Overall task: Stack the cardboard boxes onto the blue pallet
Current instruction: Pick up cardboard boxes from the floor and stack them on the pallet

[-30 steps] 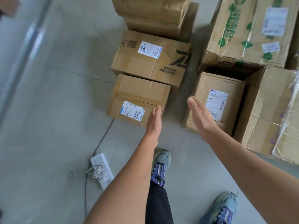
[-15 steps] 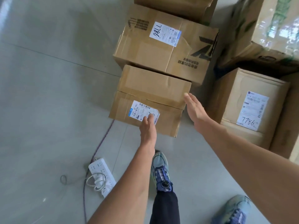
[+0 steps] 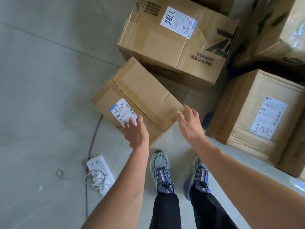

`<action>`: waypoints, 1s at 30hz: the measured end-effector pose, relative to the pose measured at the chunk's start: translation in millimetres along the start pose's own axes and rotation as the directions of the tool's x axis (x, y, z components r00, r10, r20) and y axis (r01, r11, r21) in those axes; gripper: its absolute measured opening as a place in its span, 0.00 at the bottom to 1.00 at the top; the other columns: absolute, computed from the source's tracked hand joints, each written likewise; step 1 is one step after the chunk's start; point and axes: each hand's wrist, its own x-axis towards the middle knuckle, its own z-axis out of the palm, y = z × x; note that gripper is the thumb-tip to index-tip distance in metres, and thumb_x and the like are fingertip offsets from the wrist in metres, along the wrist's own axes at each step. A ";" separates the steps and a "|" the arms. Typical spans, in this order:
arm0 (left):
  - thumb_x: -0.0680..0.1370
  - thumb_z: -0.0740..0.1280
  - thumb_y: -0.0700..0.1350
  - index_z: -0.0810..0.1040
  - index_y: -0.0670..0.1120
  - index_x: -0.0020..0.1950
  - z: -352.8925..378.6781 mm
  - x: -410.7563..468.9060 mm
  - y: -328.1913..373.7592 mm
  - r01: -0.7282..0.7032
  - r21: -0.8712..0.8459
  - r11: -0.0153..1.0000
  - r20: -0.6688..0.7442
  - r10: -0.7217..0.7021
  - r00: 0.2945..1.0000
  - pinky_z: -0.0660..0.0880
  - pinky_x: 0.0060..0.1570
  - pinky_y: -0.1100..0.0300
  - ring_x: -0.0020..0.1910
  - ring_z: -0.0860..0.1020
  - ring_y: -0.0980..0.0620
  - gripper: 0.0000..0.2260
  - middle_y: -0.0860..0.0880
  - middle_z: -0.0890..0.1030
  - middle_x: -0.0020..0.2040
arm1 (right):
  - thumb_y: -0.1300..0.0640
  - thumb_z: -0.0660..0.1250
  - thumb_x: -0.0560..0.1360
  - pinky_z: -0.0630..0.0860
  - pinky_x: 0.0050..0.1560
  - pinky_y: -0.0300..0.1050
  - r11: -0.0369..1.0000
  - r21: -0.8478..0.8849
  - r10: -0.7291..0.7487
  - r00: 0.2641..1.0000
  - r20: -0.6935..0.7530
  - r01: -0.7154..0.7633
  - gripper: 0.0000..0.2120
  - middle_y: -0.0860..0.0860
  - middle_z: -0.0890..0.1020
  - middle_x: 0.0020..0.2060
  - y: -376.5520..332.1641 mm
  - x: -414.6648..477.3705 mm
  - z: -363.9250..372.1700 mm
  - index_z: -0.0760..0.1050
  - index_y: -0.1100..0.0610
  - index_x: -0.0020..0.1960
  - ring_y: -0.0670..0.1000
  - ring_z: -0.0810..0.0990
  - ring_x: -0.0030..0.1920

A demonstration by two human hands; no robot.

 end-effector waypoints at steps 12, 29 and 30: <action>0.81 0.60 0.62 0.59 0.49 0.82 -15.1 29.9 -19.6 0.243 -0.422 0.873 -0.057 -0.293 0.955 0.65 0.74 0.45 0.75 0.67 0.45 0.33 0.46 0.65 0.79 | 0.34 0.50 0.84 0.54 0.79 0.53 0.999 0.013 0.031 0.960 0.279 -0.037 0.34 0.52 0.56 0.84 -33.8 52.0 -2.1 0.50 0.48 0.85 0.58 0.56 0.82; 0.77 0.60 0.63 0.78 0.51 0.56 -92.4 -83.7 42.1 -0.113 -0.381 0.918 -0.167 0.053 0.985 0.71 0.61 0.47 0.58 0.75 0.49 0.18 0.49 0.71 0.58 | 0.36 0.57 0.83 0.69 0.66 0.49 0.922 0.388 -0.013 0.996 0.090 -0.023 0.29 0.50 0.75 0.71 -46.9 -84.1 -76.5 0.67 0.50 0.78 0.54 0.73 0.70; 0.77 0.61 0.64 0.78 0.51 0.55 -98.2 -93.0 48.7 -0.124 -0.371 0.920 -0.169 0.064 0.984 0.71 0.61 0.47 0.57 0.75 0.48 0.19 0.49 0.70 0.57 | 0.36 0.57 0.83 0.69 0.64 0.49 0.913 0.408 -0.013 0.997 0.082 -0.021 0.28 0.49 0.76 0.69 -50.0 -93.8 -83.5 0.68 0.50 0.77 0.54 0.74 0.69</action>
